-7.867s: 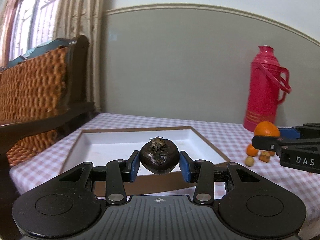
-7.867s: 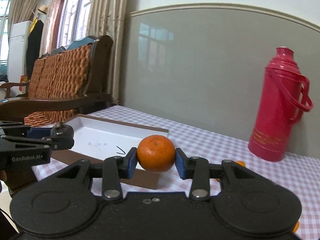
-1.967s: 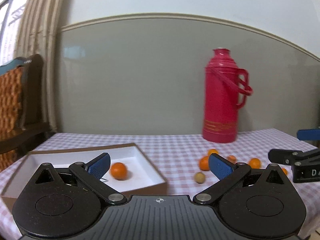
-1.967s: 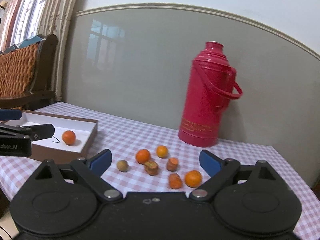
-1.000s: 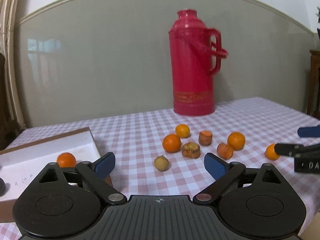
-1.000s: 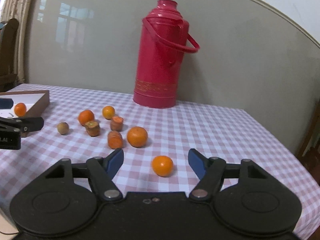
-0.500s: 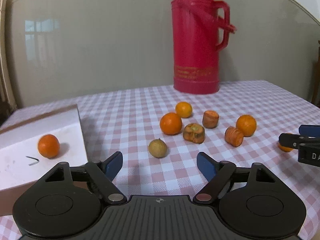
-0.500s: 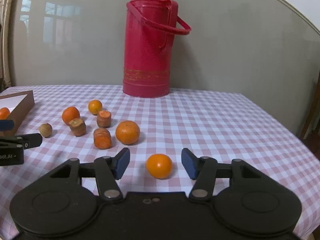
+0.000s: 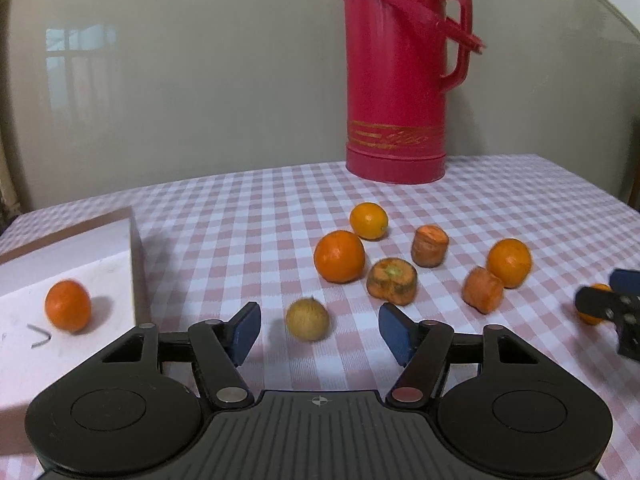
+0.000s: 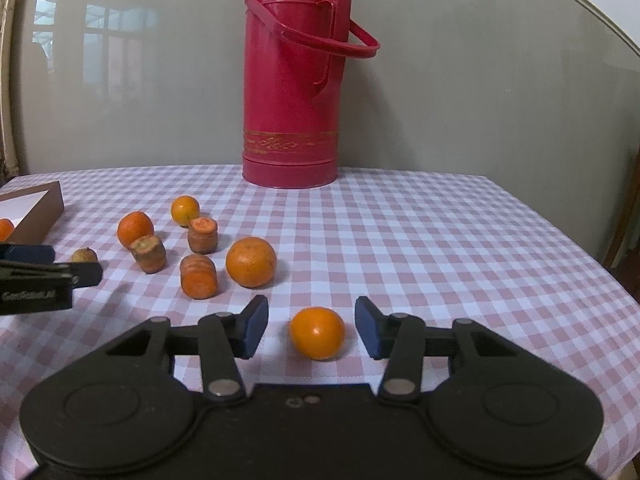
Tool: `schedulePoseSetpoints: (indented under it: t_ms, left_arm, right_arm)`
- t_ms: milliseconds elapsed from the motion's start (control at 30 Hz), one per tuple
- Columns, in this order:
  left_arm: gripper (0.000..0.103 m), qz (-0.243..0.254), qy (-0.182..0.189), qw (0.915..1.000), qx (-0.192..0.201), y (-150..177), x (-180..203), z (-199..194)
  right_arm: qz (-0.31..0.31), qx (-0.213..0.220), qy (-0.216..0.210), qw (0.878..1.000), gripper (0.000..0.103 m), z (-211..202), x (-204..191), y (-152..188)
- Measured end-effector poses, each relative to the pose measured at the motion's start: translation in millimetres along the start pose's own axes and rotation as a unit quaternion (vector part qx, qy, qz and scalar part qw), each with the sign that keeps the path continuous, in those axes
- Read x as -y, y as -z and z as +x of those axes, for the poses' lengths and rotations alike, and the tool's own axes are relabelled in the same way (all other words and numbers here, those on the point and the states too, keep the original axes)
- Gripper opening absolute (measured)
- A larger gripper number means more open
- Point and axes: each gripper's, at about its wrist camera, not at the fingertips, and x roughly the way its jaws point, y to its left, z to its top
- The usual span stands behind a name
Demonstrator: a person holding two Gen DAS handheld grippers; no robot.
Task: Organize fruits
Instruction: 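Close the left gripper on the longan while the right gripper grasps a mandarin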
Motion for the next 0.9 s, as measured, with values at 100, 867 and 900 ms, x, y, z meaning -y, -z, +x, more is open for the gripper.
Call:
schedulePoseSetpoints:
  t_ms: [100, 867, 900]
  left_arm:
    - [0.066, 0.0, -0.004, 0.9999, -0.011, -4.9, 1.1, 9.1]
    - [0.025, -0.008, 0.024, 0.9995, -0.02, 2.5, 4.3, 4.7]
    - [0.025, -0.006, 0.024, 0.9995, -0.018, 2.8, 4.6, 2.8]
  right_arm:
    - [0.001, -0.009, -0.001, 1.0, 0.035, 3.5, -0.9, 0.3]
    - [0.0, -0.014, 0.015, 1.0, 0.023, 5.2, 1.9, 3.3]
    - [-0.002, -0.012, 0.016, 1.0, 0.023, 4.9, 1.9, 3.1]
